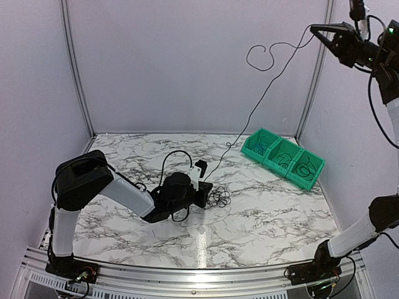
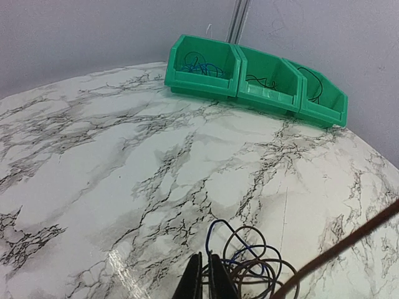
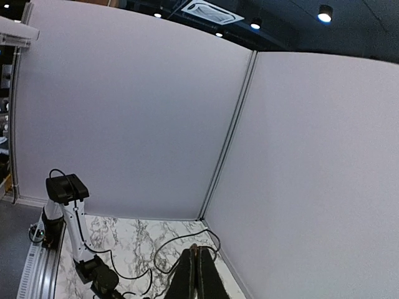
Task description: Untangle the cables
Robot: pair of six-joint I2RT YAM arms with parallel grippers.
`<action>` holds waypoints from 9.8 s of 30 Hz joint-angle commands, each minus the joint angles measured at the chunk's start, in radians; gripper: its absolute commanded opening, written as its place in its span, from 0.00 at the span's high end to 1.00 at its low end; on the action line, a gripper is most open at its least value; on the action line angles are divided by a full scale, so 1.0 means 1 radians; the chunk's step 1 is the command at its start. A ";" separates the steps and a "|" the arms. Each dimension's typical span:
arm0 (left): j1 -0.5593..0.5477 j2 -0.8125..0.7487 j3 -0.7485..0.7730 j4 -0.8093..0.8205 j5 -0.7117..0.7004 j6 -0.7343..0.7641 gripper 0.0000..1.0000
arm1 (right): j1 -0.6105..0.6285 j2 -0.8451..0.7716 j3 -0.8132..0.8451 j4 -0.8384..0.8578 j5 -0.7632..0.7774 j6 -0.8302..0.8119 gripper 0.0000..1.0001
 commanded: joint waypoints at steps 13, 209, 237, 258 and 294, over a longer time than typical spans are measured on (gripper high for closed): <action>0.052 -0.072 -0.102 0.034 -0.022 -0.112 0.96 | -0.338 -0.081 -0.084 0.841 -0.071 0.694 1.00; 0.228 -0.627 0.075 -0.921 -0.012 0.029 0.36 | -0.115 0.255 -0.605 -0.081 1.013 -0.354 0.53; 0.189 -0.126 0.331 -1.245 0.336 0.065 0.59 | -0.043 0.027 -1.180 0.379 0.244 -0.434 0.71; 0.206 -0.110 0.328 -1.080 0.192 0.031 0.86 | 0.397 0.301 -0.991 0.234 0.371 -0.358 0.63; 0.138 -0.238 -0.055 -0.522 0.340 -0.222 1.00 | 0.588 0.689 -0.778 0.021 0.647 -0.363 0.81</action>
